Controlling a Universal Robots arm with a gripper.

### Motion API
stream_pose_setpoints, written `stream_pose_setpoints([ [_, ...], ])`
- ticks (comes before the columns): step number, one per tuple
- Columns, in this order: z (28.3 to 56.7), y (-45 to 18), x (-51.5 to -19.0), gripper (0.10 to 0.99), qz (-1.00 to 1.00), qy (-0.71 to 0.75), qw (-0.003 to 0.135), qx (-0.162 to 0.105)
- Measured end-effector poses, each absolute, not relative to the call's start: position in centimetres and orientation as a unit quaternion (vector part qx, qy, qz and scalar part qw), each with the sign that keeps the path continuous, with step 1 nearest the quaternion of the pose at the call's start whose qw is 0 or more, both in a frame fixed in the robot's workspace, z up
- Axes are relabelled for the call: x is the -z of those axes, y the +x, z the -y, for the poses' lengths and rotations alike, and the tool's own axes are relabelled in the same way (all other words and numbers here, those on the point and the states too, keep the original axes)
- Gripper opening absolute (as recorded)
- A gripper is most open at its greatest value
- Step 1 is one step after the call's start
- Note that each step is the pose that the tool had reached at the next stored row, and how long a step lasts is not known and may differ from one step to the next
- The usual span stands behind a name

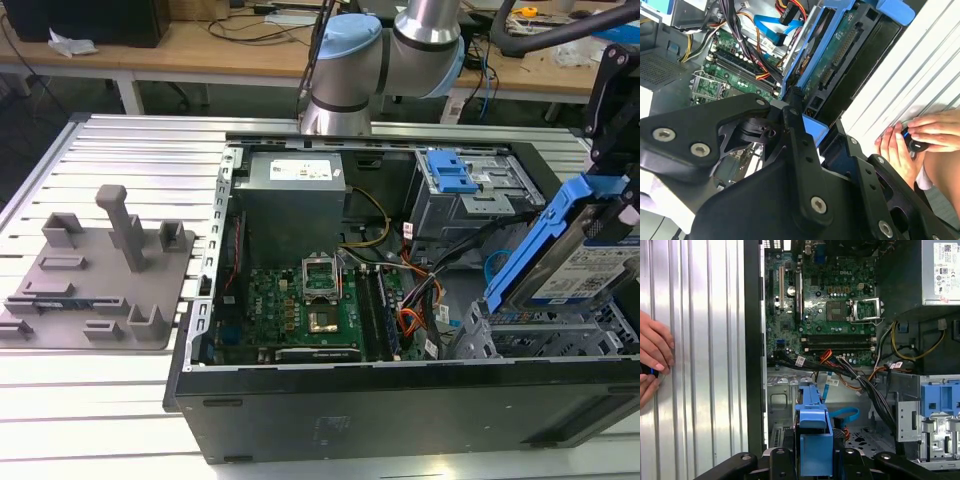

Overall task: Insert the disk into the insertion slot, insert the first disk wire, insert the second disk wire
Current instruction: 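Insert the disk into the insertion slot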

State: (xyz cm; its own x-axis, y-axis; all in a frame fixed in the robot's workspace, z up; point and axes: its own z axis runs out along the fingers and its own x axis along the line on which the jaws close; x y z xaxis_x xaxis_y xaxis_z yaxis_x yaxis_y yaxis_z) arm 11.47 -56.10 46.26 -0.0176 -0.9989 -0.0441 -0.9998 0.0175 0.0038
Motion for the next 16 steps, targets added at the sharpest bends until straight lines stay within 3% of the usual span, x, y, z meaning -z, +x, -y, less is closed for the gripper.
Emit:
stream_pose_setpoints([
  [16, 56.1, 11.6, -45.2, 0.365, -0.713, -0.701, 0.014, -0.017],
])
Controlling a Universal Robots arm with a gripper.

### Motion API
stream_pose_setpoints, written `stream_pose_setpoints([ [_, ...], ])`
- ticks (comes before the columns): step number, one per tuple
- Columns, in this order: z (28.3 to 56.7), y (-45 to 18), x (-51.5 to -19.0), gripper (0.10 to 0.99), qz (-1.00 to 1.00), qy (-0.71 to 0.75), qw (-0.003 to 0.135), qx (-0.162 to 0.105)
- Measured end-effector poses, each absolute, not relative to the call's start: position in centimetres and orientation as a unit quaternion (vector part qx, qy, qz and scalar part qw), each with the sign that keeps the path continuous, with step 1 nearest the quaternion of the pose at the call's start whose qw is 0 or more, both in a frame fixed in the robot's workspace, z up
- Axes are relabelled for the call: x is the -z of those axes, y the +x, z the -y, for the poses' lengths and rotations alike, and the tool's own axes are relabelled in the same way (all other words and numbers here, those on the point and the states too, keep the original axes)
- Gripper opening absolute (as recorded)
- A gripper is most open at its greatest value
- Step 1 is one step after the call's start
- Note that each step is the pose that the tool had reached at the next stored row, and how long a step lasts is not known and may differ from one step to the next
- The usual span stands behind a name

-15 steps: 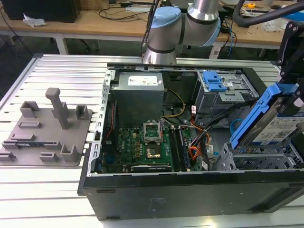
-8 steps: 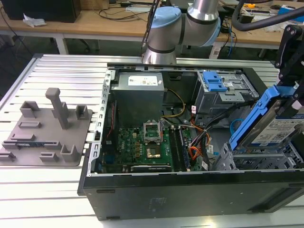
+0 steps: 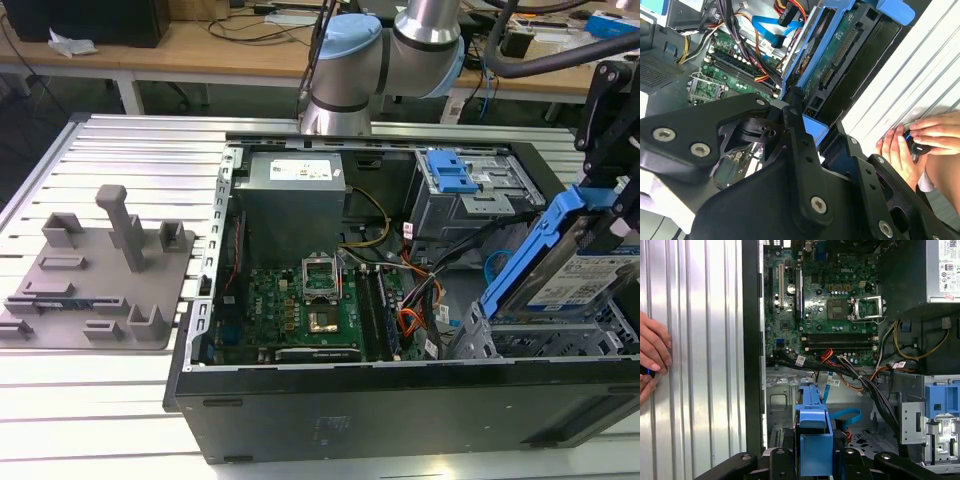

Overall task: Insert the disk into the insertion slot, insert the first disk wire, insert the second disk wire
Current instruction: 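Insert the disk into the insertion slot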

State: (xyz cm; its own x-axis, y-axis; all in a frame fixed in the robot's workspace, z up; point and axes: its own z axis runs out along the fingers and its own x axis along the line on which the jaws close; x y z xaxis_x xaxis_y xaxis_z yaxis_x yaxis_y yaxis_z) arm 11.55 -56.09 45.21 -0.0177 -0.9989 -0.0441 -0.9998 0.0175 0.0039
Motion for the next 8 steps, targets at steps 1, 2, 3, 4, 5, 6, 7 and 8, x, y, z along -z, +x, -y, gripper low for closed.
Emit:
stream_pose_setpoints([
  [1, 56.1, 11.6, -45.1, 0.365, -0.713, -0.701, 0.014, -0.017],
  [2, 56.1, 11.6, -45.0, 0.365, -0.713, -0.701, 0.014, -0.017],
  [3, 56.1, 11.6, -44.9, 0.365, -0.713, -0.701, 0.014, -0.017],
  [4, 56.1, 11.6, -44.8, 0.365, -0.713, -0.701, 0.014, -0.017],
  [5, 56.1, 11.6, -44.6, 0.365, -0.713, -0.701, 0.014, -0.017],
  [6, 56.1, 11.6, -44.4, 0.365, -0.713, -0.701, 0.014, -0.017],
  [7, 56.1, 11.6, -44.1, 0.365, -0.713, -0.701, 0.014, -0.017],
  [8, 56.1, 11.6, -43.8, 0.365, -0.713, -0.701, 0.014, -0.017],
])
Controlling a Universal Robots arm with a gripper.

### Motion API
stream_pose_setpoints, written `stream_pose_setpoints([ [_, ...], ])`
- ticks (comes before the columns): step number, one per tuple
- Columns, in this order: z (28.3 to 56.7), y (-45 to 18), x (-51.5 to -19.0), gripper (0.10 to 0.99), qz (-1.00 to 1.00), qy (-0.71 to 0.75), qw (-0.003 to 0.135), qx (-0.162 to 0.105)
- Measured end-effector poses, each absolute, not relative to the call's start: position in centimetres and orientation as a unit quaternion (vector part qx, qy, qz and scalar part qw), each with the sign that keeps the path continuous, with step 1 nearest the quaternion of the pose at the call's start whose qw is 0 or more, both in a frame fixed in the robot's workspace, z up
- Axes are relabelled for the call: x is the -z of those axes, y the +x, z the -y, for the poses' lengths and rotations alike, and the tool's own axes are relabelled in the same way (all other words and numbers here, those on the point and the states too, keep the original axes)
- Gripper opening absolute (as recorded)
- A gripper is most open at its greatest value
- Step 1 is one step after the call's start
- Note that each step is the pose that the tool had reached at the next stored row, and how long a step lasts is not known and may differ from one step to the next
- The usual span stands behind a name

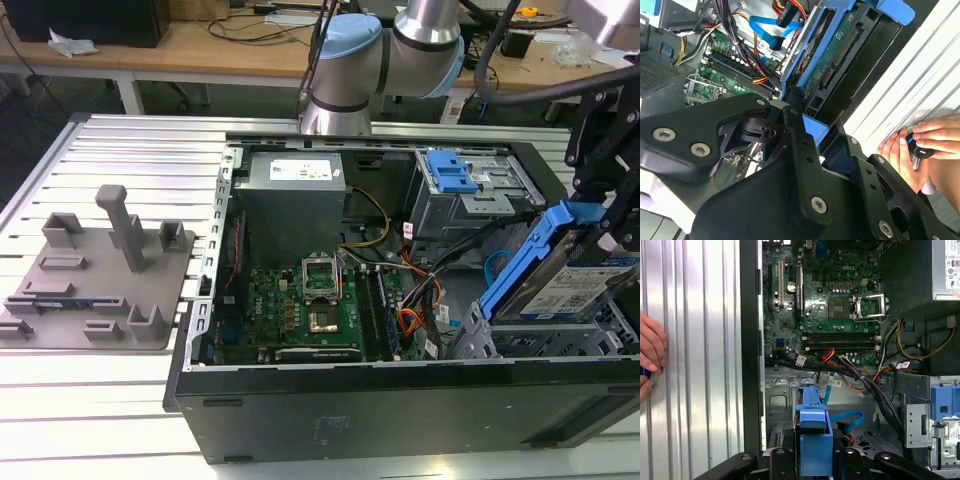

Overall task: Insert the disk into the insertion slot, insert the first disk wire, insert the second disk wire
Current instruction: 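Insert the disk into the insertion slot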

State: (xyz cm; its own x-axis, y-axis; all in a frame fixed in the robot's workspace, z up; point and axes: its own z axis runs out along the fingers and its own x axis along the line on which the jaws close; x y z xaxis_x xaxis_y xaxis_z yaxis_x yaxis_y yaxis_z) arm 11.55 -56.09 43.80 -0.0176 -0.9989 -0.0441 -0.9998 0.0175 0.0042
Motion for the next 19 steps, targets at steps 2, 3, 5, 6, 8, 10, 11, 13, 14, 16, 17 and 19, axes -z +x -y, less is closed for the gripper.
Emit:
stream_pose_setpoints([
  [2, 56.1, 11.6, -43.4, 0.365, -0.713, -0.701, 0.014, -0.017],
  [3, 56.1, 11.6, -43.0, 0.365, -0.713, -0.701, 0.014, -0.017],
  [5, 56.1, 11.6, -42.6, 0.365, -0.713, -0.701, 0.014, -0.017],
  [6, 56.1, 11.6, -42.3, 0.365, -0.713, -0.701, 0.014, -0.017],
  [8, 56.1, 11.5, -41.7, 0.365, -0.713, -0.701, 0.014, -0.017],
  [10, 56.1, 11.5, -41.3, 0.376, -0.713, -0.701, 0.014, -0.017],
  [11, 56.1, 11.5, -41.3, 0.435, -0.713, -0.701, 0.014, -0.017],
  [13, 56.1, 11.5, -41.3, 0.616, -0.713, -0.701, 0.015, -0.017],
  [14, 56.1, 11.5, -41.3, 0.616, -0.713, -0.701, 0.015, -0.017],
  [16, 56.1, 11.5, -41.3, 0.682, -0.713, -0.701, 0.015, -0.017],
  [17, 56.1, 11.5, -41.3, 0.682, -0.713, -0.701, 0.015, -0.017],
  [19, 56.1, 11.5, -41.3, 0.682, -0.713, -0.701, 0.015, -0.017],
])
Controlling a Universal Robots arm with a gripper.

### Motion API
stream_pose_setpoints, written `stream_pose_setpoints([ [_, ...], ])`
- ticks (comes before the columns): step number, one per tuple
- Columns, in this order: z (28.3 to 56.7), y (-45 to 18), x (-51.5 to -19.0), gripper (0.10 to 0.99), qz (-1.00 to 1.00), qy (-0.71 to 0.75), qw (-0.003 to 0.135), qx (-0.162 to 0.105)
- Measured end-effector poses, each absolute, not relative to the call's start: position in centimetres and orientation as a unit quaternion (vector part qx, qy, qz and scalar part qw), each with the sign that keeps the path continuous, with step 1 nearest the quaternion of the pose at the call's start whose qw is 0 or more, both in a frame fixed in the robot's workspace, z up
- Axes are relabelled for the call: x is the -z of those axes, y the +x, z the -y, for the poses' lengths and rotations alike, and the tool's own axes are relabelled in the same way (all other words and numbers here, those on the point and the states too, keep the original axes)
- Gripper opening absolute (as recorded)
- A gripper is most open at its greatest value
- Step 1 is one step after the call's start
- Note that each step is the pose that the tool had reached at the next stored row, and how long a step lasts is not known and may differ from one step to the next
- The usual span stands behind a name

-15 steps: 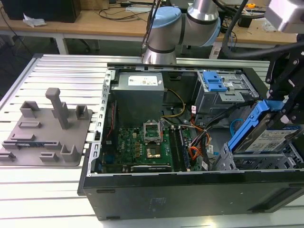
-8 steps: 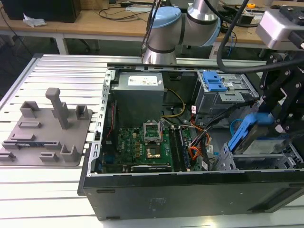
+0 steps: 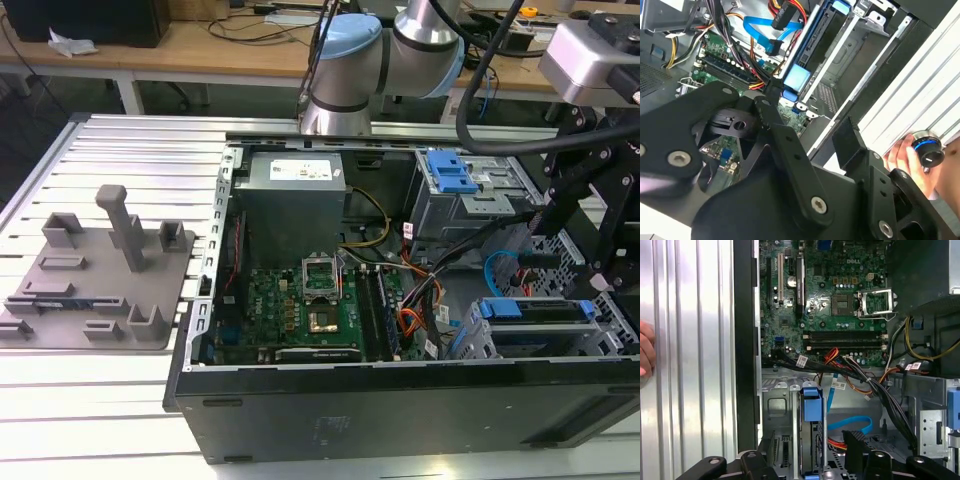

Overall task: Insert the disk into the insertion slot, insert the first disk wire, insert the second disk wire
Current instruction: 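Insert the disk into the insertion slot, then insert the first disk wire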

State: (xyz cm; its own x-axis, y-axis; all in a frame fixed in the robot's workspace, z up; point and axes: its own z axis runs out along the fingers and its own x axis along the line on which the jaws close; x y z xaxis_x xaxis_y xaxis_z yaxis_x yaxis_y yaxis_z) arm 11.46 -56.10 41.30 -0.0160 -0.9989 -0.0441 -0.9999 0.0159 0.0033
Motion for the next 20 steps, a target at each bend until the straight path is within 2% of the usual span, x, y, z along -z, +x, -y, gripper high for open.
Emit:
stream_pose_setpoints([
  [17, 56.08, 11.46, -41.3, 0.682, -0.711, -0.703, 0.014, -0.016],
  [20, 55.4, 11.46, -41.3, 0.682, -0.711, -0.703, -0.008, 0.008],
])
